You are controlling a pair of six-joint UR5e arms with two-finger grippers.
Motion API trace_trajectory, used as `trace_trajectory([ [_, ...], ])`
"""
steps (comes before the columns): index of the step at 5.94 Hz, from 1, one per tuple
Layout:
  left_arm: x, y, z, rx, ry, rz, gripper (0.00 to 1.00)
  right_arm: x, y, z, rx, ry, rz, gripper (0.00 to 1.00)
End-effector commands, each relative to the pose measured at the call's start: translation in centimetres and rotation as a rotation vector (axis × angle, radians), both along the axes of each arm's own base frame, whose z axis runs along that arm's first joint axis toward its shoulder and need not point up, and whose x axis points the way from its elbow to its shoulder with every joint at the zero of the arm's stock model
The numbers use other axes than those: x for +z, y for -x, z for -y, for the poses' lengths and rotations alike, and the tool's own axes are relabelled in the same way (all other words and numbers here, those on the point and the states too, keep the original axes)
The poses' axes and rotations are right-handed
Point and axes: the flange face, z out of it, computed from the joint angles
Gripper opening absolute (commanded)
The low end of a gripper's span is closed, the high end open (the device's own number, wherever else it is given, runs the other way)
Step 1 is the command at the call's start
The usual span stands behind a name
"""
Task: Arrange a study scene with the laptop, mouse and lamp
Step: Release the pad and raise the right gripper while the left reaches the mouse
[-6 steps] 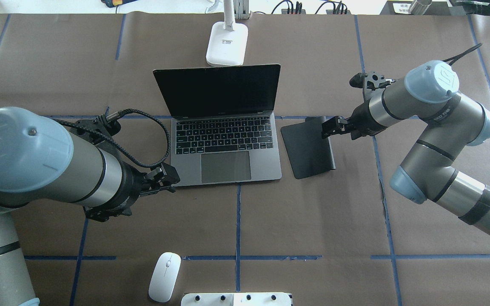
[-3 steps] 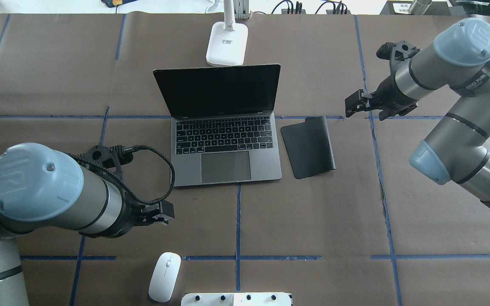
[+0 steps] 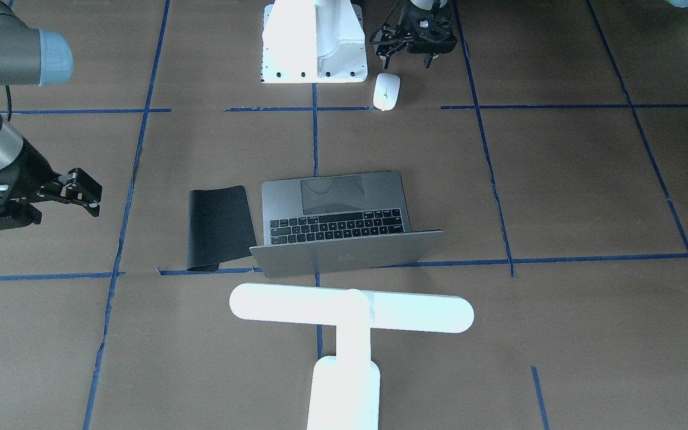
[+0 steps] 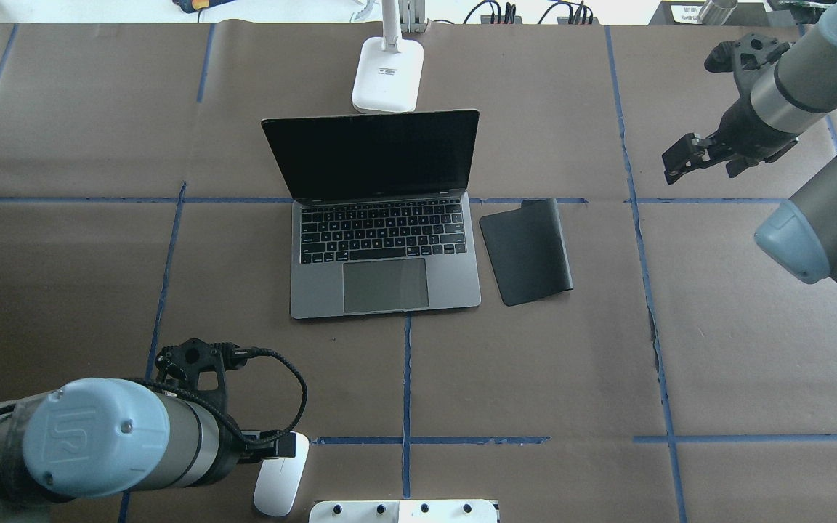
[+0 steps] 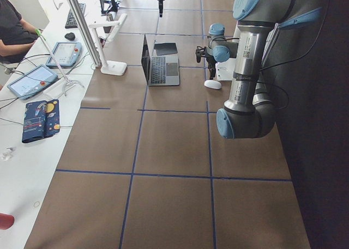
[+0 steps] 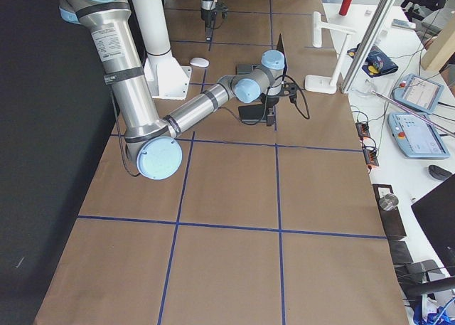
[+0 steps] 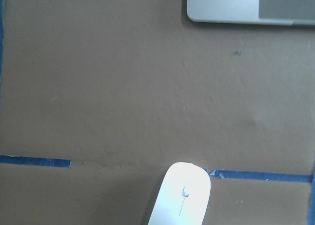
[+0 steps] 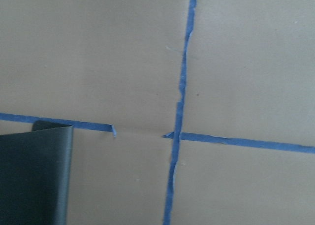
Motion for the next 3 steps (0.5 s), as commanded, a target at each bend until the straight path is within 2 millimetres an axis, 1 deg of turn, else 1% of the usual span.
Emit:
trace_trajectory([
  [1,2.2,-3.6,-2.4,0.005,-0.044,0.005,1.00,3.5,-5.1,1.4,-0.028,-0.042,-0.049,1.00],
  [2,4.0,-6.2,-3.0,-0.036,-0.052,-0.017,1.00,4.6,-6.5,2.1,-0.040,-0.055,-0.063,1.00],
  [3,4.9,-7.6,-3.7,-0.034,-0.067,-0.042,1.00,5.4,-7.6,2.2,-0.038,-0.056,-0.070,1.00],
])
